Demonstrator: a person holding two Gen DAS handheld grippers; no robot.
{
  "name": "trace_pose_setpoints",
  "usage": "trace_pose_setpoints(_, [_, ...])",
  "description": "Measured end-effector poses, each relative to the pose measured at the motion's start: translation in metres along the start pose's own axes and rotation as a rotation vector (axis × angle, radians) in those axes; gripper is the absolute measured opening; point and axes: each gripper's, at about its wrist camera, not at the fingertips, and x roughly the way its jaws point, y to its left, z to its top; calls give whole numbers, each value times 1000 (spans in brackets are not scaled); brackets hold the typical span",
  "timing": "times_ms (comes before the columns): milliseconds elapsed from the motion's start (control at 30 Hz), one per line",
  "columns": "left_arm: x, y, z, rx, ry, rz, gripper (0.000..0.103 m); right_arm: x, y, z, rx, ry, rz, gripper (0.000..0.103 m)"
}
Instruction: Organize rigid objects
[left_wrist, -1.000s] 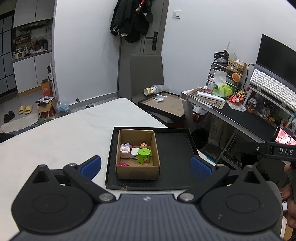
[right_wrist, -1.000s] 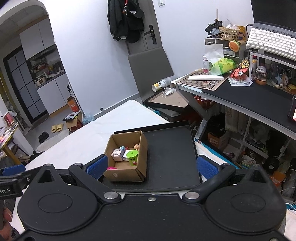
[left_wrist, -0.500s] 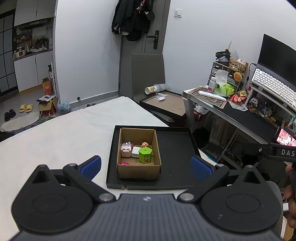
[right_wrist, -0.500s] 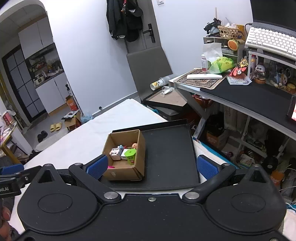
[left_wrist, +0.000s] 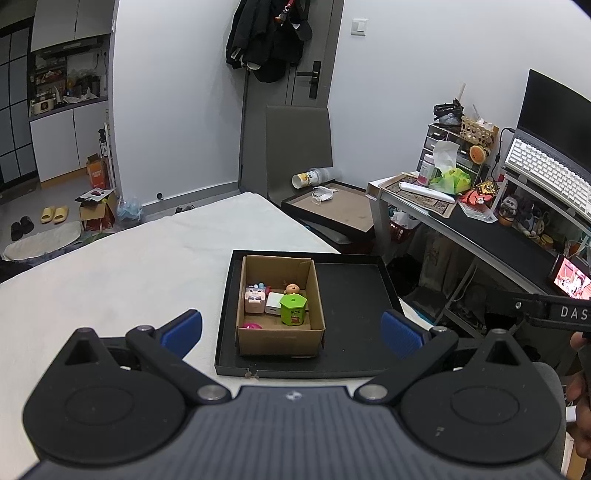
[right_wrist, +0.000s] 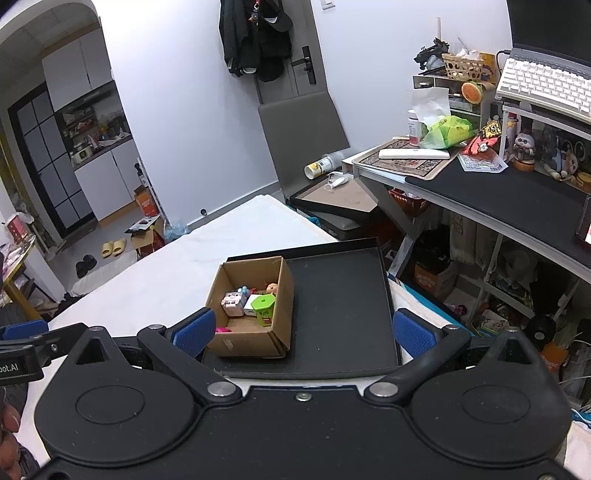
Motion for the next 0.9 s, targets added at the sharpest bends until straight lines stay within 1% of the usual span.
trace_pose_setpoints(433, [-1, 4, 2, -7, -3, 8, 102, 4, -2, -1, 2, 9, -18, 103])
trace_pose_setpoints(900, [3, 5, -3, -3, 15, 6, 102, 8, 2, -5, -16, 24, -32, 103])
